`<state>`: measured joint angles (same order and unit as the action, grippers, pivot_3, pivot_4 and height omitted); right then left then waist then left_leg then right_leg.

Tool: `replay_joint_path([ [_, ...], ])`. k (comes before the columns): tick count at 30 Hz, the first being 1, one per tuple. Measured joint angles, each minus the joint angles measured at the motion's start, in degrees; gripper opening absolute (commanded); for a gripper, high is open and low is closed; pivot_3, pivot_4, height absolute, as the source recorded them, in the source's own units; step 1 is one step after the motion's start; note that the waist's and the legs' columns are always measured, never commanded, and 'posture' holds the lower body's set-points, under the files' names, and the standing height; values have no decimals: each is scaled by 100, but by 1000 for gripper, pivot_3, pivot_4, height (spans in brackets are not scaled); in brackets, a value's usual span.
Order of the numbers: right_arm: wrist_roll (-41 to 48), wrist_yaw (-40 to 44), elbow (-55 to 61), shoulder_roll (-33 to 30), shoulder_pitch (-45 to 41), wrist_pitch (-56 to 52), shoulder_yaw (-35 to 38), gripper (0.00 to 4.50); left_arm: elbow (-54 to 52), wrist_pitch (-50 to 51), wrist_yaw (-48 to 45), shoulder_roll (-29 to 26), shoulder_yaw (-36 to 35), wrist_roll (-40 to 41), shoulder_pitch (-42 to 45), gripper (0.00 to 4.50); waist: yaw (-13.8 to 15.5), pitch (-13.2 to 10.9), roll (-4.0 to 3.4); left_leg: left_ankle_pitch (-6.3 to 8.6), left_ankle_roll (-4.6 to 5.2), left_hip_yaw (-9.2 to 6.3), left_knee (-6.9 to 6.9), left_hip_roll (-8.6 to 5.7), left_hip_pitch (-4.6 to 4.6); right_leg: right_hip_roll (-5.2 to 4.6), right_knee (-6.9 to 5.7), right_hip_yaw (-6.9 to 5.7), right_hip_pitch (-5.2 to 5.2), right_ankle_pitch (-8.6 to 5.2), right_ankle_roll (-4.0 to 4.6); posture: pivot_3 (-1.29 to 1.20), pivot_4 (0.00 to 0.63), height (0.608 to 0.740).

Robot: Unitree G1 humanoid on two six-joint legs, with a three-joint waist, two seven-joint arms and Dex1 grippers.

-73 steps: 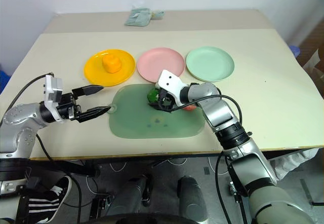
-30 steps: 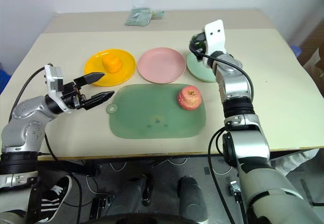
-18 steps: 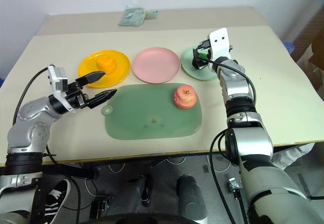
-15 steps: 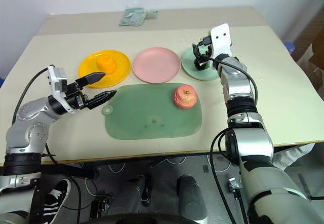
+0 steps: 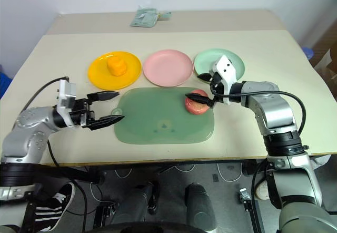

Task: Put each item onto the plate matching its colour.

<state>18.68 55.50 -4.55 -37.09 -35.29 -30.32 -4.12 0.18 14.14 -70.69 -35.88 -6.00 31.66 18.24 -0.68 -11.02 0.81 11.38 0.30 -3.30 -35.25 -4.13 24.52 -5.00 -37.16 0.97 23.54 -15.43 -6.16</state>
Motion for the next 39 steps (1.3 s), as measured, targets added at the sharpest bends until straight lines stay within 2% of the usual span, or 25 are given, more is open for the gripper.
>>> replay_joint_path([
  [8, -340, 12, -9, 0, 331, 239, -243, 4473, 21, -126, 160, 217, 88, -115, 32, 4500, -8, 2, 2, 0, 0, 0, -1, 1, -2, 1, -2, -1, -2, 0, 0, 0, 150, 740],
  [11, -436, 18, -18, 4, 330, 327, -281, 3684, 21, -138, 209, 234, 88, -119, 36, 4500, -3, 3, 4, 0, 0, -2, -2, 1, -4, 2, -1, -2, -6, 0, 0, 0, 150, 740],
  [13, -435, 11, -35, 41, 295, 304, -270, 3312, 21, -150, 211, 231, 86, -120, 35, 4500, -3, 4, 6, 0, 0, -2, -4, 1, -5, 2, -1, -3, -8, 0, 0, 0, 150, 740],
  [18, -126, -127, -78, 517, 88, -72, -108, 3295, 156, -227, 372, 241, -5, -119, 55, 4500, -28, 2, 3, -1, 0, -2, -2, 1, -3, 3, -5, -1, 1, 0, 0, 0, 150, 740],
  [21, -11, -466, -276, 959, -430, 70, 64, 3295, 286, -263, 706, 285, -176, -140, 75, 4500, -37, 1, 2, -1, -1, -1, -2, 1, -3, 4, -6, 0, 1, 0, -1, 0, 150, 740],
  [23, -183, -930, -750, 1262, -1008, 532, 136, 3295, 306, -244, 913, 337, -277, -114, 96, 4500, -24, 2, 2, -1, -1, -2, -3, 0, -3, 5, -7, -2, 1, 1, -1, 0, 150, 740],
  [25, -554, -1580, -1718, 1564, -1737, 1184, 208, 3295, 315, -230, 1218, 434, -340, -134, 108, 4500, -9, 2, 3, -2, -2, -2, -3, -2, -3, 5, -8, -5, 0, 1, -1, 0, 150, 740],
  [28, -1070, -2150, -2941, 1851, -2329, 2012, 137, 3295, 350, -278, 1517, 476, -373, -323, 66, 4500, -11, 4, 7, -2, -3, -1, 2, -5, -3, 6, -7, -8, 2, 1, -1, 0, 150, 740],
  [33, -1689, -2635, -5034, 2590, -2783, 3141, -158, 3295, 314, -319, 1941, 710, -355, -500, 51, 4500, -55, 4, 6, -12, -18, 0, 6, -4, -3, 22, -11, -6, 7, 1, -1, 0, 150, 740],
  [35, -1874, -2731, -5535, 2735, -2846, 3399, -245, 3295, 300, -322, 2106, 737, -357, -547, 48, 4500, -48, 3, 5, -17, -28, -1, 5, -3, -2, 23, -12, -6, 8, 1, 0, 0, 150, 740],
  [37, -1886, -2666, -5861, 2783, -2898, 3494, -190, 4240, 258, -324, 2208, 737, -383, -569, 8, 4500, -40, 3, 4, -18, -29, -1, 5, -4, -2, 23, -12, -6, 7, 1, 0, 0, 150, 740],
  [38, -1844, -2534, -5905, 2783, -2901, 3502, -116, 4484, 192, -329, 2239, 737, -383, -587, -39, 4500, -42, 3, 4, -17, -28, -1, 5, -4, -2, 23, -11, -5, 6, 1, -1, 0, 150, 740],
  [39, -1825, -2418, -5909, 2776, -2902, 3537, -81, 4484, 143, -334, 2247, 737, -381, -608, -79, 4500, -47, 3, 4, -17, -28, -1, 5, -4, -2, 24, -12, -5, 6, 1, -1, 0, 150, 740],
])
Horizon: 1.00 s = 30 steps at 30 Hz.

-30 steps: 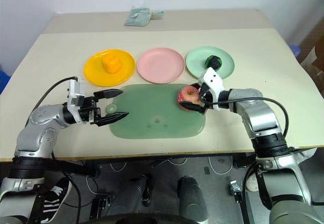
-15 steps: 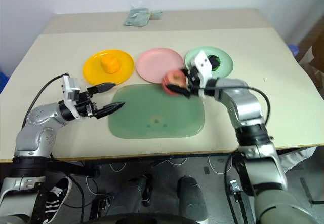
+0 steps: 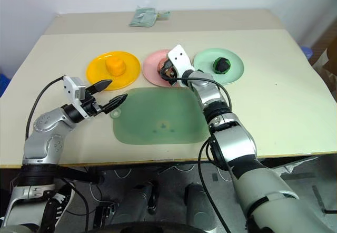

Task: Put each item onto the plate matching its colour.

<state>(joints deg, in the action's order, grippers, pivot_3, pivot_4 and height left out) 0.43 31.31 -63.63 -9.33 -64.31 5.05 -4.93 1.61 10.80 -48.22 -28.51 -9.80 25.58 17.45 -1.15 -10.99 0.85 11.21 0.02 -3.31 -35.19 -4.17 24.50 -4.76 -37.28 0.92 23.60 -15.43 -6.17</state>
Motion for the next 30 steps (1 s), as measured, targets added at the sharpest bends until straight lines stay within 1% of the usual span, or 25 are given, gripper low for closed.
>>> replay_joint_path([
  [4, 204, 505, 163, -32, 11, 34, 203, 4484, -206, 16, -51, 58, 0, 126, -96, 4500, -6, -1, -2, 12, 19, -1, 0, 3, 0, 4, -4, 1, 4, 0, 0, 0, 150, 740],
  [7, 798, 1031, 1109, -132, 140, -214, 586, 4484, -471, 139, -436, 32, 3, 449, -188, 4500, 4, -2, -4, 12, 19, -3, 0, 4, 0, 3, -4, 0, 3, 0, 0, 0, 150, 740],
  [9, 1241, 1376, 2017, -295, 374, -482, 816, 4484, -538, 173, -684, -59, 2, 597, -228, 4500, 24, -2, -3, 13, 19, -8, -2, 4, 0, 2, -3, 0, -3, 0, 0, 0, 150, 740],
  [12, 1713, 1840, 3167, -668, 1020, -958, 981, 4484, -547, 277, -879, -145, -8, 729, -231, 4500, 55, 0, -1, 14, 21, -13, -4, 2, -1, 0, 5, -2, -12, 0, 0, 0, 150, 740],
  [15, 2018, 2447, 4620, -1254, 2289, -1479, 857, 4484, -427, 291, -1187, -375, -43, 796, -175, 4500, 46, -1, -3, 14, 22, -12, -2, 3, -1, -10, 4, 0, -8, 0, 1, 0, 150, 740],
  [17, 2050, 2734, 5261, -1634, 2980, -1706, 685, 4484, -349, 262, -1304, -437, -67, 812, -124, 4500, 36, -1, -5, 14, 22, -9, -1, 3, -1, -12, 4, 0, -6, 0, 1, 0, 150, 740],
  [18, 2044, 2790, 5443, -1752, 3217, -1828, 615, 4484, -334, 231, -1314, -423, -59, 810, -121, 4500, 5, -2, -6, 14, 22, -2, -2, 4, -3, -11, 3, 2, -5, 0, 1, 0, 150, 740],
  [20, 2046, 2705, 5580, -1785, 3353, -2084, 573, 4484, -325, 200, -1276, -293, -19, 786, -120, 4500, -41, -2, -7, 14, 23, 0, -4, 6, -10, -7, -3, 13, -5, 3, 5, 0, 150, 740],
  [24, 1968, 2150, 5968, -1542, 3353, -2204, 497, 4484, -334, 115, -1040, 54, 16, 746, -211, 4500, -22, -1, -6, 13, 21, -5, -3, 12, -10, -1, -3, 17, -1, 4, 7, 0, 150, 740],
  [26, 1863, 2052, 6145, -1540, 3391, -2204, 348, 4484, -329, 114, -1054, 50, 43, 737, -276, 4500, 21, -1, -6, 14, 21, -5, -2, 11, -7, -2, 1, 17, -1, 4, 7, 0, 150, 740],
  [30, 1827, 1957, 6182, -1664, 3507, -2205, 357, 4484, -221, 110, -1077, 52, 75, 695, -236, 4500, 119, 0, -4, 14, 22, -7, -11, 2, -6, -11, 9, 12, -13, 4, 6, 0, 150, 740],
])
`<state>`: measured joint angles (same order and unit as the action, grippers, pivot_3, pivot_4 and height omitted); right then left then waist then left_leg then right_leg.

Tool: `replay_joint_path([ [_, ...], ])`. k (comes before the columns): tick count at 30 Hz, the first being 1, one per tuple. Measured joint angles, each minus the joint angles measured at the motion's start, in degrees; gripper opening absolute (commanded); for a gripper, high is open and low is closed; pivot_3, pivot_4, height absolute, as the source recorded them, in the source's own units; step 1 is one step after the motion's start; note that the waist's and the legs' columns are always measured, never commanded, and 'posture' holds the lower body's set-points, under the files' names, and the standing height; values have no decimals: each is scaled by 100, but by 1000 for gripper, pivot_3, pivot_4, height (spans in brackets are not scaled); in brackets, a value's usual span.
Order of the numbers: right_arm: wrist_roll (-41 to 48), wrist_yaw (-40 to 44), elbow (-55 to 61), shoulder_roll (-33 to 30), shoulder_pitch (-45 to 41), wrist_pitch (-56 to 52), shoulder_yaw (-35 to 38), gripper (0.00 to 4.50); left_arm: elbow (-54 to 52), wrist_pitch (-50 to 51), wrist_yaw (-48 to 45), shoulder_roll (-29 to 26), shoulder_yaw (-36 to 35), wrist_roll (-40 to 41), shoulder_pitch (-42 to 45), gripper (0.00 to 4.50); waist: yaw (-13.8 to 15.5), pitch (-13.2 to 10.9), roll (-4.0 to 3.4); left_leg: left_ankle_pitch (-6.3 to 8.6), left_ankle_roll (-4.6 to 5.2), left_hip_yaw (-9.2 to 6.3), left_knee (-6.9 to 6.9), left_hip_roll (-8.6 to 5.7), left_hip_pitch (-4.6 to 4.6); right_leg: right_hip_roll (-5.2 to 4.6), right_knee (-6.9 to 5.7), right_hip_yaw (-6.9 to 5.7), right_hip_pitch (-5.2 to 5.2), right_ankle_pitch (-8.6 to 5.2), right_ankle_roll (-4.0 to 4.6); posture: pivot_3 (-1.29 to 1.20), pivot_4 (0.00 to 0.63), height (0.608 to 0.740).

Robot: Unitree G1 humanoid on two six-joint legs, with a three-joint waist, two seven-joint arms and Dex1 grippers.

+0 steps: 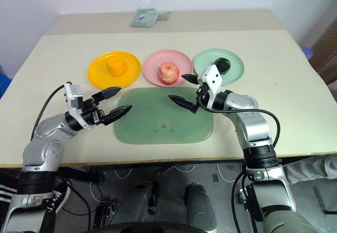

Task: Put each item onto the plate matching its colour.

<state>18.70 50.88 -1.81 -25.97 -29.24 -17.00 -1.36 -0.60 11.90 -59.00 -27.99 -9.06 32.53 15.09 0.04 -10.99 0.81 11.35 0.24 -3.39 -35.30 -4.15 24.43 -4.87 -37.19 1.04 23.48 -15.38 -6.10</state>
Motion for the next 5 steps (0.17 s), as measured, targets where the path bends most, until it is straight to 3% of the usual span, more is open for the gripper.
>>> replay_joint_path([
  [5, -28, -29, 149, -44, 278, 0, -37, 4484, 3, -8, 47, 165, 149, -43, 70, 4500, 23, 1, 1, 0, 0, 0, 1, 1, 0, 0, -1, 1, 2, 0, 0, 0, 150, 740],
])
